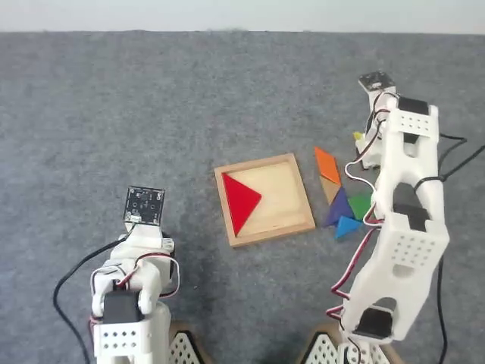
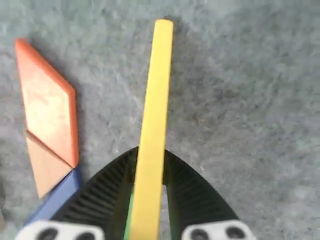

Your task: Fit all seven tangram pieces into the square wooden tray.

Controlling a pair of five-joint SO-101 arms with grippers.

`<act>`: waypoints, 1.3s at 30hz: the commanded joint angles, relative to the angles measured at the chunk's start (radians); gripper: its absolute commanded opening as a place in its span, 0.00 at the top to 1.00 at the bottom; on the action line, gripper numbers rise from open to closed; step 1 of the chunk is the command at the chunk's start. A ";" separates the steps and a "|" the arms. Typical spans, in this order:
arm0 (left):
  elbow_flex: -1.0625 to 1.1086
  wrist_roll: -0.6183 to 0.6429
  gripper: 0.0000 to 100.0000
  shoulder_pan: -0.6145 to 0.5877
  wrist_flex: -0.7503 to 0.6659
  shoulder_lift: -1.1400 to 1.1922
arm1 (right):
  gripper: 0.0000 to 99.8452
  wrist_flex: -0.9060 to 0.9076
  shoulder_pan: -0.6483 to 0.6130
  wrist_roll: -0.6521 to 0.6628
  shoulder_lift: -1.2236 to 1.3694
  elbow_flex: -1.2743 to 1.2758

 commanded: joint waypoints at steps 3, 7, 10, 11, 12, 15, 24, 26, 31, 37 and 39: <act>-0.010 -0.002 0.98 0.005 0.003 -0.017 | 0.99 -0.001 -0.024 -0.011 -0.151 -0.018; -0.010 -0.002 0.98 0.005 0.003 -0.017 | 0.99 0.097 -0.110 -0.040 -0.236 -0.017; -0.010 -0.002 0.98 0.005 0.003 -0.017 | 0.99 0.185 -0.226 -0.057 -0.288 -0.015; -0.010 -0.002 0.98 0.005 0.003 -0.017 | 0.99 0.206 -0.269 -0.060 -0.300 -0.015; -0.010 -0.002 0.98 0.005 0.003 -0.017 | 0.99 0.223 -0.311 -0.060 -0.309 -0.015; -0.010 -0.002 0.98 0.005 0.003 -0.017 | 0.99 0.239 -0.427 -0.063 -0.314 -0.002; -0.010 -0.002 0.98 0.005 0.003 -0.017 | 0.99 0.047 -0.642 -0.141 -0.320 0.227; -0.010 -0.002 0.98 0.005 0.003 -0.017 | 0.99 0.030 -0.662 -0.167 -0.320 0.258; -0.010 -0.002 0.98 0.005 0.003 -0.017 | 0.99 0.007 -0.690 -0.190 -0.320 0.310; -0.010 -0.002 0.98 0.005 0.003 -0.017 | 0.99 -0.008 -0.690 -0.190 -0.320 0.316; -0.010 -0.002 0.98 0.005 0.003 -0.017 | 0.99 -0.031 -0.690 -0.181 -0.320 0.318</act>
